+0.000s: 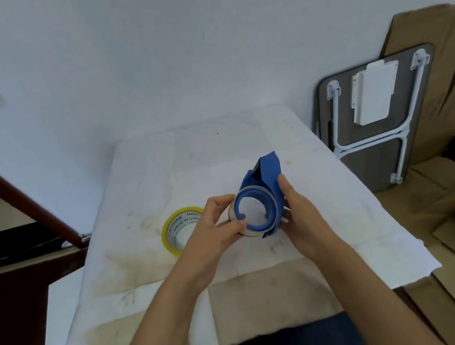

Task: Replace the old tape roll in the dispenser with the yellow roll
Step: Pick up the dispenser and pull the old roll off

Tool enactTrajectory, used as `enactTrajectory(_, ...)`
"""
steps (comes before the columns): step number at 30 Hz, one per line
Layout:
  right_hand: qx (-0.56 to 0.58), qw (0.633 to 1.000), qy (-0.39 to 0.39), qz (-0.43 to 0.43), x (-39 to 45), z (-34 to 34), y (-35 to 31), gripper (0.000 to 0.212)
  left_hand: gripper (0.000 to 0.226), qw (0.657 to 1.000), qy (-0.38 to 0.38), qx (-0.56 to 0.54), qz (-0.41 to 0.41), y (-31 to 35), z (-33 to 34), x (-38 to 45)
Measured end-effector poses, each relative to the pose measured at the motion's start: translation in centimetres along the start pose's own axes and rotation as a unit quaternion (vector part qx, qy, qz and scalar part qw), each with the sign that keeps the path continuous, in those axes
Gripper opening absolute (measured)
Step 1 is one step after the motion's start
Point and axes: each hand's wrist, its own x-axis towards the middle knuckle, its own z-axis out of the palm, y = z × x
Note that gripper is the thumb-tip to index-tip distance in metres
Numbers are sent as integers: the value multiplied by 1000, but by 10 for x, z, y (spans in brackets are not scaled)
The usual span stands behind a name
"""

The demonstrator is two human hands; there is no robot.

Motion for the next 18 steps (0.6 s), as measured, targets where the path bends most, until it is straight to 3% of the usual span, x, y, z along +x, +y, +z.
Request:
enactTrajectory(4, -29, 998, -52, -1, -26, -4, -9, 43, 43, 999, -29, 32, 1, 4, -8, -10)
enactTrajectory(8, -42, 999, -24, -7, -35, -1, -14, 50, 46, 994, -49, 93, 26, 4, -6, -17)
enactTrajectory(13, -60, 998, -15, -21, -40, -3, -13, 61, 88, 962, -122, 234, 63, -1, -2, -25)
enactTrajectory(18, -103, 993, -16, -55, -44, 3, -16, 44, 96, 923, -101, 344, 141, -5, -1, -20)
